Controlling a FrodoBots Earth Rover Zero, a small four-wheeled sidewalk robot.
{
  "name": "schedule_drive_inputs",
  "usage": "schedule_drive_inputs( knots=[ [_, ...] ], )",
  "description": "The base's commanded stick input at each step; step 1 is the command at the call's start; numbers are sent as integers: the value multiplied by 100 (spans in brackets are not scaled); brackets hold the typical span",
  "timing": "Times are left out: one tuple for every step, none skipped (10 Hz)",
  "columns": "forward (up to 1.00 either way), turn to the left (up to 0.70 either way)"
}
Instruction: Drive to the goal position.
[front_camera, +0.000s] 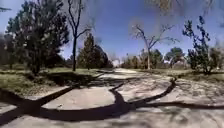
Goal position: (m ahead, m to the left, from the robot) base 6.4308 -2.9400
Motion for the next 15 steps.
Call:
schedule_drive_inputs(
  knots=[
    [85,0],
    [85,0],
    [85,-7],
    [85,-30],
    [85,-34],
    [85,-24],
    [85,-4],
    [85,0],
    [85,0],
    [85,0],
    [85,0],
    [85,-1],
    [85,-31],
    [85,-34],
    [85,-21]
  ],
)
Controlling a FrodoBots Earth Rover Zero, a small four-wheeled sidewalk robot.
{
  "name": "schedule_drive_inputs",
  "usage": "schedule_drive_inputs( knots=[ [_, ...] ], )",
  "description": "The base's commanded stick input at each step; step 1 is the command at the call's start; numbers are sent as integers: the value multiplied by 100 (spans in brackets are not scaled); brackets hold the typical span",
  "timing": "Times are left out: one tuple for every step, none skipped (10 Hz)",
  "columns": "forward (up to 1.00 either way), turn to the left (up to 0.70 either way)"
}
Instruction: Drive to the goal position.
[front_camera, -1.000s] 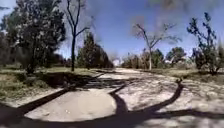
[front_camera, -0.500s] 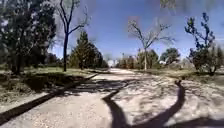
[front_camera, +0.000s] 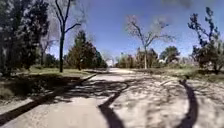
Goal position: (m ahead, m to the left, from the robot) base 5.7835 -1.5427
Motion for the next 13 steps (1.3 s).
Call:
schedule_drive_inputs(
  knots=[
    [85,0],
    [85,0],
    [85,0],
    [85,0],
    [85,0],
    [85,0],
    [85,0],
    [85,0],
    [85,0],
    [85,0],
    [85,0],
    [85,0],
    [85,0]
  ],
)
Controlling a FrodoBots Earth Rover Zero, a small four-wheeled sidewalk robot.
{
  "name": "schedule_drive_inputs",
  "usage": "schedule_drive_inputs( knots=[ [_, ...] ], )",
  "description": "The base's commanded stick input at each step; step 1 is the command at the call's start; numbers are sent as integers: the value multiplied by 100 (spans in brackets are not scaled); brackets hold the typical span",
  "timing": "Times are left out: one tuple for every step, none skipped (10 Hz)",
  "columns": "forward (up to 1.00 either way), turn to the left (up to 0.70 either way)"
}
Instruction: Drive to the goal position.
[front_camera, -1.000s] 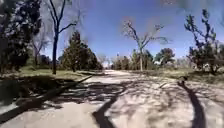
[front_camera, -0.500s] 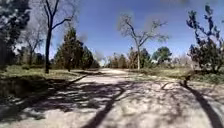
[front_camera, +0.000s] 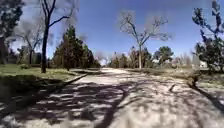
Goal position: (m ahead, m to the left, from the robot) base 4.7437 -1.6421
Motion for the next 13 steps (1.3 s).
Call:
schedule_drive_inputs(
  knots=[
    [85,0],
    [85,0],
    [85,0],
    [85,0],
    [85,0],
    [85,0],
    [85,0],
    [85,0],
    [85,0],
    [85,0],
    [85,0],
    [85,0],
    [85,0]
  ],
)
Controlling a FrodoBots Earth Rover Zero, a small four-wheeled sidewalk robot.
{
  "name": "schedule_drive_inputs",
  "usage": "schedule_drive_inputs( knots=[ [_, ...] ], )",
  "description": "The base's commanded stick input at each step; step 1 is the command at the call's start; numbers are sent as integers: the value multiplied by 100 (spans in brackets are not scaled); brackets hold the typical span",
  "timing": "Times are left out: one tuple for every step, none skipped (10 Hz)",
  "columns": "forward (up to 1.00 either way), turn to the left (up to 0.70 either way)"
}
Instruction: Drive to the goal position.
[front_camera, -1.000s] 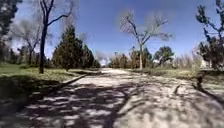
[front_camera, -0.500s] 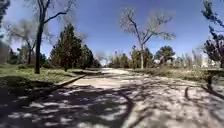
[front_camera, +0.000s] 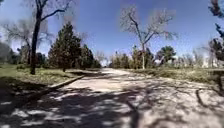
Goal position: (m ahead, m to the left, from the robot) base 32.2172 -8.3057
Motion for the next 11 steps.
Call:
schedule_drive_inputs(
  knots=[
    [85,0],
    [85,0],
    [85,0],
    [85,0],
    [85,0],
    [85,0],
    [85,0],
    [85,0],
    [85,0],
    [85,0],
    [85,0]
  ],
)
